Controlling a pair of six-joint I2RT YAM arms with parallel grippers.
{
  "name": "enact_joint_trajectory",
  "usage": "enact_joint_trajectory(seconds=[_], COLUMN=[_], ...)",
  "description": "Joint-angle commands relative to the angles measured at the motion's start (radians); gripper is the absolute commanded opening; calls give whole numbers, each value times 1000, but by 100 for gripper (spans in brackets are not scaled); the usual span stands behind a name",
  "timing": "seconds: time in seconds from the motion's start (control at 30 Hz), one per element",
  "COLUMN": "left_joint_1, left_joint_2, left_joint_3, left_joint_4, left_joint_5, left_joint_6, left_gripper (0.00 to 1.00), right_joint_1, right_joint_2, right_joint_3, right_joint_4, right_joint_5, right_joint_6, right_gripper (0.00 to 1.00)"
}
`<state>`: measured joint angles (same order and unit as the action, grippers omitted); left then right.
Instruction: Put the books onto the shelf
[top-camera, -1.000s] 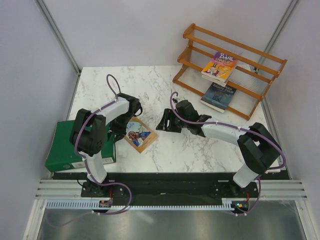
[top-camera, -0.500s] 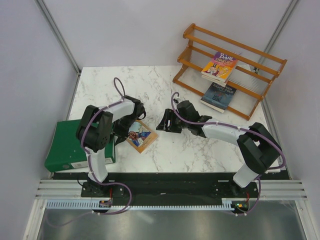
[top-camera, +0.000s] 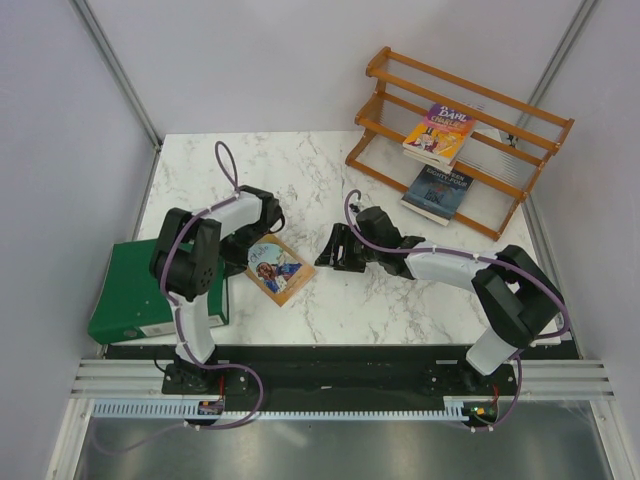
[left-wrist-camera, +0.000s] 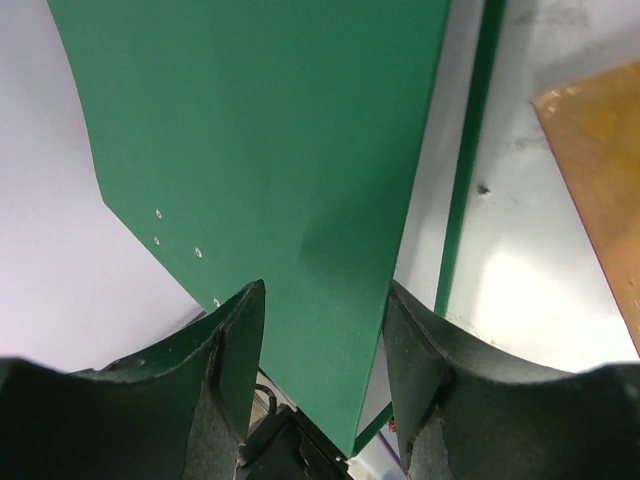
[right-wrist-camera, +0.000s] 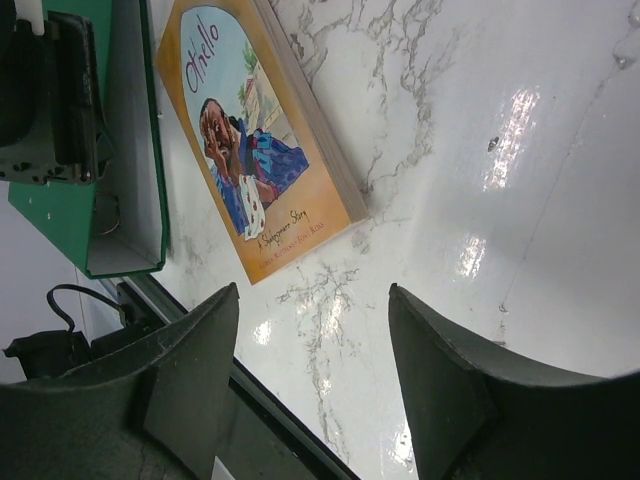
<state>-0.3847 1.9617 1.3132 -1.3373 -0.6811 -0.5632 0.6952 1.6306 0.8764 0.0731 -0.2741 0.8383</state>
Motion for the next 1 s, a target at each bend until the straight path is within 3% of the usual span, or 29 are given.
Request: enact_joint_trajectory(seconds=[0.0, 0.17, 0.23, 0.57, 0.97], left_joint_1=[47, 98, 113, 113, 142], left_joint_2=[-3, -9, -18, -98, -158], left_joint_3=[29, 20, 12, 53, 377], left_joint_4=[-102, -71, -40, -17, -10], left_joint_5=[-83, -63, -29, 35, 245], left_joint_6=[-55, -27, 9, 48, 151], left_gripper=[57, 51, 2, 2, 2], right_joint_1=[-5, -5, -5, -5, -5], right_joint_2=[-32, -34, -31, -35, -32], right_joint_3=[-8, -25, -31, -43, -65], right_joint_4=[59, 77, 80, 91, 108], right_joint_5=[-16, -24, -30, -30, -37], right_joint_6=[13, 27, 27, 35, 44], right_gripper=[69, 69, 69, 69, 69])
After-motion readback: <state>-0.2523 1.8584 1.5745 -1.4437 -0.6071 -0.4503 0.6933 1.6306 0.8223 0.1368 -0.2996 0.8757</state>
